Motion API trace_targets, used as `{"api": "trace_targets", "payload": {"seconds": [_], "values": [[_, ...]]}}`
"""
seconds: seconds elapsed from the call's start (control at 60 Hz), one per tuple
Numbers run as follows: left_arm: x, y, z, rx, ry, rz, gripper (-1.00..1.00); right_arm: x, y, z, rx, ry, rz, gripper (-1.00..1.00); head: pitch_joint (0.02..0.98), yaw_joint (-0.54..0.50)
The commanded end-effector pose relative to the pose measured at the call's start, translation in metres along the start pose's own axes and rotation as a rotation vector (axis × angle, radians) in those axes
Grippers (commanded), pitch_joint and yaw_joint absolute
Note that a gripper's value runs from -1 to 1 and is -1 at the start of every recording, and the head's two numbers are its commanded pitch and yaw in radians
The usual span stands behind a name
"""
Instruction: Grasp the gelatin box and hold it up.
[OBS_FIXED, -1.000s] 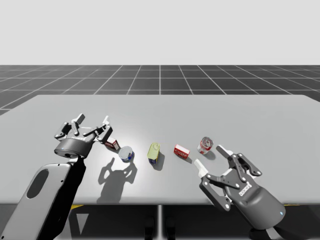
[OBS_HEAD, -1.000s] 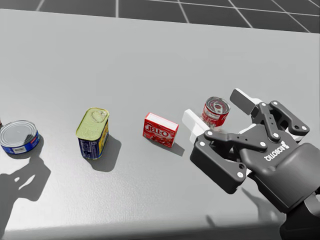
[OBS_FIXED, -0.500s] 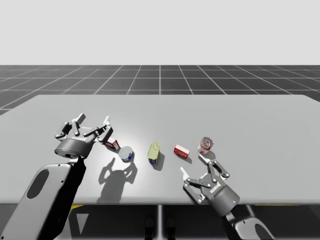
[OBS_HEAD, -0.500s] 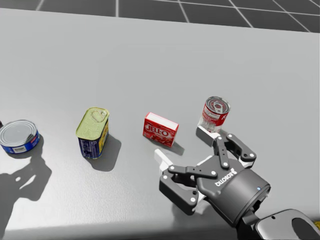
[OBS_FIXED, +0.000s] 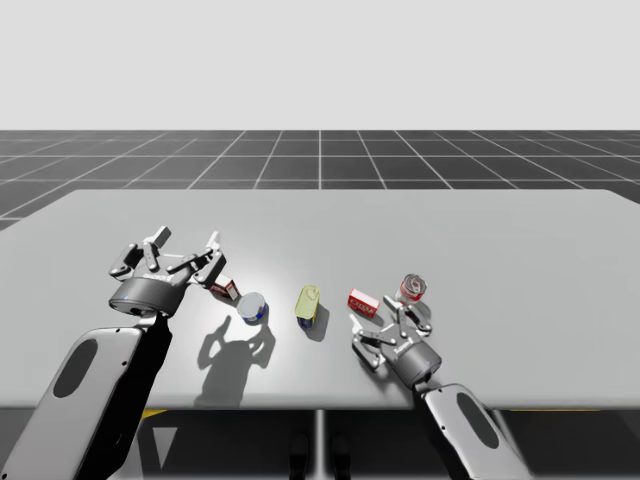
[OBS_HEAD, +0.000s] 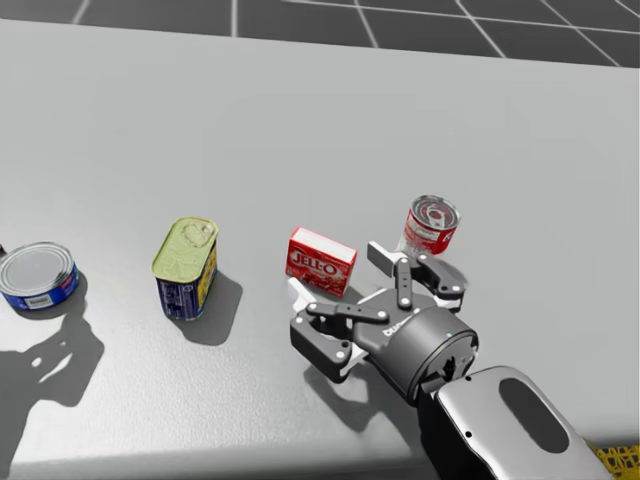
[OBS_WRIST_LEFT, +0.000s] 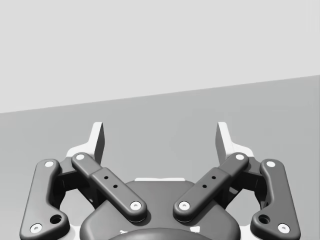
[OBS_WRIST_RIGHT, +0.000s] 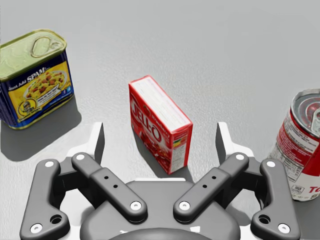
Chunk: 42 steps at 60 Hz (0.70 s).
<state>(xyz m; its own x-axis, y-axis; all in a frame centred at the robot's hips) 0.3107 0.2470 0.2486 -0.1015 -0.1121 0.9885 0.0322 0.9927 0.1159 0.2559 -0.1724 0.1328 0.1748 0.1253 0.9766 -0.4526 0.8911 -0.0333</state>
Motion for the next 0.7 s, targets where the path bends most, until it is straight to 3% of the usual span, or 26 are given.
{"api": "trace_targets", "payload": {"seconds": [0.017,0.183,0.267,0.3,0.317,0.333,0.35,0.55,0.7], "values": [[0.001,0.000,0.000,0.001,0.000,0.000,-1.00,0.000,-0.003,-0.019,-0.010,0.054,0.002,-1.00,0.819,-0.18],[0.001,0.001,0.000,0.003,0.000,0.002,-1.00,0.000,-0.003,-0.029,0.026,0.122,0.014,-1.00,0.819,-0.18],[0.001,0.001,0.000,0.003,0.000,0.001,-1.00,-0.001,-0.002,-0.029,0.060,0.136,0.050,-0.94,0.818,-0.18],[0.001,0.001,0.000,0.003,0.000,0.001,-1.00,-0.002,-0.001,-0.027,0.060,0.124,0.061,-0.59,0.818,-0.18],[0.001,0.001,0.000,0.003,0.000,0.000,-1.00,-0.002,-0.001,-0.027,0.059,0.120,0.067,-0.05,0.817,-0.18],[0.001,0.001,0.000,0.003,0.000,0.000,-1.00,-0.003,0.000,-0.025,0.049,0.114,0.072,0.84,0.816,-0.18],[0.000,0.001,0.000,0.003,0.000,0.000,-1.00,-0.004,0.000,-0.024,0.054,0.116,0.077,1.00,0.816,-0.18],[0.000,0.000,0.000,0.002,0.000,-0.002,-1.00,-0.005,-0.001,-0.021,0.054,0.133,0.050,1.00,0.784,-0.18],[0.000,0.000,0.000,0.003,0.001,-0.004,-1.00,-0.005,-0.001,-0.021,0.057,0.135,0.047,1.00,0.657,-0.17]]}}
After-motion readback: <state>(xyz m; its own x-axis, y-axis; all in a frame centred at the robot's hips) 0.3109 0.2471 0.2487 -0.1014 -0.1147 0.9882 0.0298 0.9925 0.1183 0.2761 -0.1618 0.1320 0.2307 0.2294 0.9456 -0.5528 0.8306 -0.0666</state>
